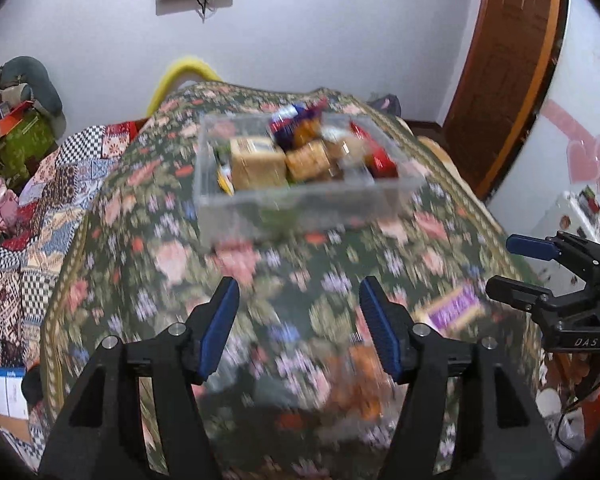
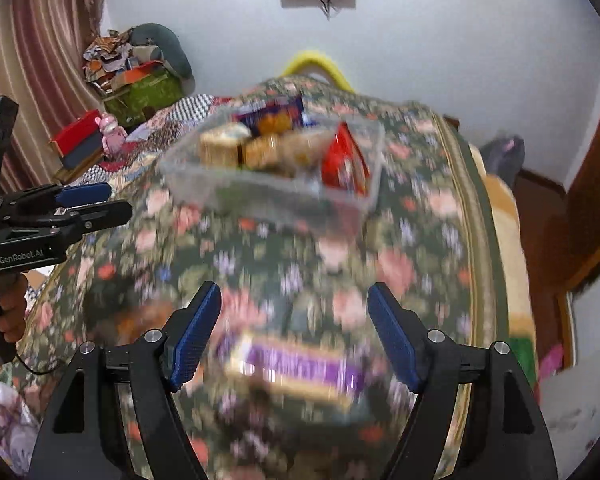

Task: Organize snacks
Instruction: 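Grasp the orange pastry with the left tool while the right tool grasps the purple coconut roll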

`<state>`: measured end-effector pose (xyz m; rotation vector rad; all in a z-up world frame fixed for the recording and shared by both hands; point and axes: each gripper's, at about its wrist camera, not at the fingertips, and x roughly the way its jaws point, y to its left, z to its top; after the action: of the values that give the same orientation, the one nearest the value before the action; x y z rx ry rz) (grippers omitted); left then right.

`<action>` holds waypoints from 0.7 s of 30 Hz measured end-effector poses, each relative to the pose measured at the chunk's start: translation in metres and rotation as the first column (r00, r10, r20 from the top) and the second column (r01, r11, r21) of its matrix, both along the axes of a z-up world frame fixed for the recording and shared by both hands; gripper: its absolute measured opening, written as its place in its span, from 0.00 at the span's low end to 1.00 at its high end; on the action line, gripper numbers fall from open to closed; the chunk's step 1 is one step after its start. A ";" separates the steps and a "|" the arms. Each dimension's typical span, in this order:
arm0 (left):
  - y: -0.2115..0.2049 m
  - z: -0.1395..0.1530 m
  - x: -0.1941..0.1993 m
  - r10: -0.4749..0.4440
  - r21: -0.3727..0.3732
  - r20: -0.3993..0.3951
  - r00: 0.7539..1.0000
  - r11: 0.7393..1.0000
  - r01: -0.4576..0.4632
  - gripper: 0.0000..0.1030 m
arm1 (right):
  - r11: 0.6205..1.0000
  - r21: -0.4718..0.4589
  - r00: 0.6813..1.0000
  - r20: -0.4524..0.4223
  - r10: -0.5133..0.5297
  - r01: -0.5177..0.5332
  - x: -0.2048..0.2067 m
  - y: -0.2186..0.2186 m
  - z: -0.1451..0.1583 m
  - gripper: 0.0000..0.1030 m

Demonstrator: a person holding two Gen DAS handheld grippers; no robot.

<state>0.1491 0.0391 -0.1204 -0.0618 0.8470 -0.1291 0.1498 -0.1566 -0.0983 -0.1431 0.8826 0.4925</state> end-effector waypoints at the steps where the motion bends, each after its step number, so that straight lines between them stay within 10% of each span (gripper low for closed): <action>1: -0.005 -0.004 -0.006 -0.002 0.001 -0.012 1.000 1.000 0.002 0.63 | 1.000 0.007 1.000 -0.018 -0.004 0.004 -0.004 -0.003 -0.004 0.71; 12: -0.046 -0.044 -0.029 -0.050 0.027 -0.084 0.995 0.998 0.052 0.71 | 0.994 0.104 0.971 -0.241 -0.003 0.029 -0.016 -0.006 -0.062 0.71; 21: -0.038 -0.057 -0.024 -0.062 -0.024 -0.090 0.994 0.998 0.061 0.77 | 0.989 0.122 0.965 -0.259 -0.044 0.078 0.010 0.006 -0.070 0.71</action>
<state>0.1247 0.0012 -0.1779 -0.0617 0.9382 -0.1943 0.1597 -0.1502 -0.1687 0.0703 1.1002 0.5165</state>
